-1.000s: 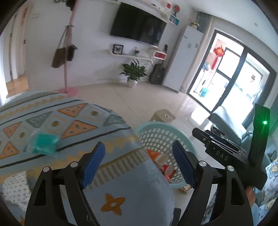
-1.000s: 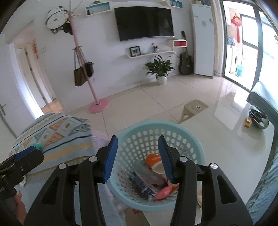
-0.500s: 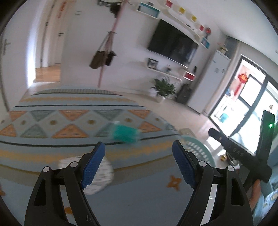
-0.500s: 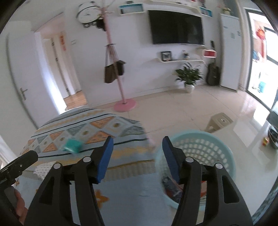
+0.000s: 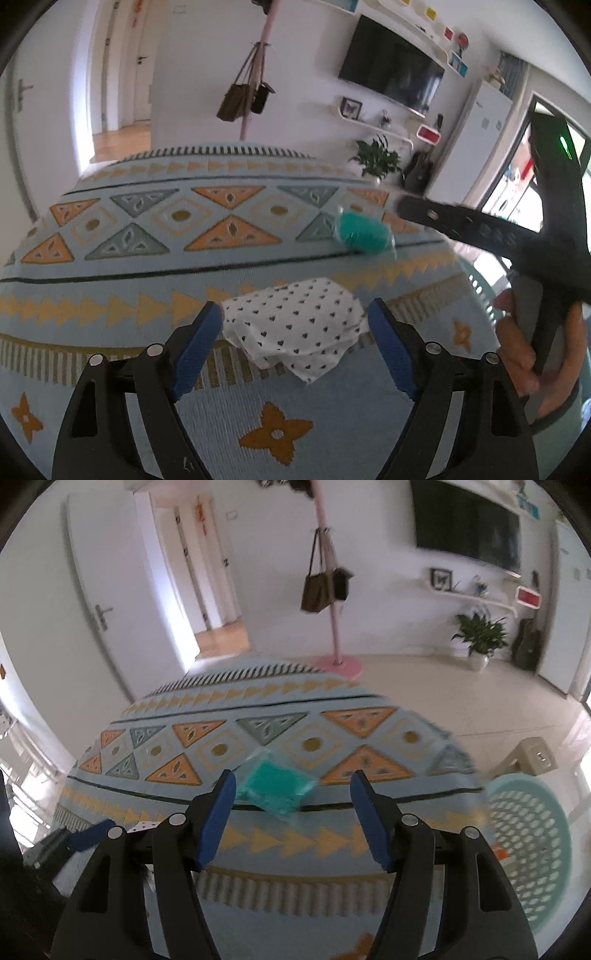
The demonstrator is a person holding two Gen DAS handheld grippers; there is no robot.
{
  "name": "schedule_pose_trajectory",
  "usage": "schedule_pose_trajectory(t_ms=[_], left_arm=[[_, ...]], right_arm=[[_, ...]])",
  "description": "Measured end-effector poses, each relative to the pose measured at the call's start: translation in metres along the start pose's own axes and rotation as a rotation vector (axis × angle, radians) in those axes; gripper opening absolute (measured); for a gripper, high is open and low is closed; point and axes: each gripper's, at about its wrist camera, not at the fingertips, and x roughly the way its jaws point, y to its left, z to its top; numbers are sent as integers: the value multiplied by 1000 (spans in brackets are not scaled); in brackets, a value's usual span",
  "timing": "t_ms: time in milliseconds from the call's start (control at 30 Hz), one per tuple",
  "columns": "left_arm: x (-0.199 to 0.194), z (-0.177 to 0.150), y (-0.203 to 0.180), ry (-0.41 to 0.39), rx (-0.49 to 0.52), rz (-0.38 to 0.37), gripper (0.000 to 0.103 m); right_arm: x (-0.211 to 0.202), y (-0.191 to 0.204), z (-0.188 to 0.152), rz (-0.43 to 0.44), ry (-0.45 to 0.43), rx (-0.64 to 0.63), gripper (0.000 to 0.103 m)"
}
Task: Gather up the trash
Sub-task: 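Grasp the white dotted tissue pack with the left tool while the right tool grasps the teal packet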
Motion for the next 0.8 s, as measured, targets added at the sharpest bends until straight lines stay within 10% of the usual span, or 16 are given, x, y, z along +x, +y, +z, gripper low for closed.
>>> schedule_pose_trajectory(t_ms=[467,800], left_arm=[[18,-8,-6,85,66,52,73],[17,-12,-19,71,113,99,45]], right_arm=[[63,21,-1,-89,100,-7,65],[59,19,-8,-82,94,-7,27]])
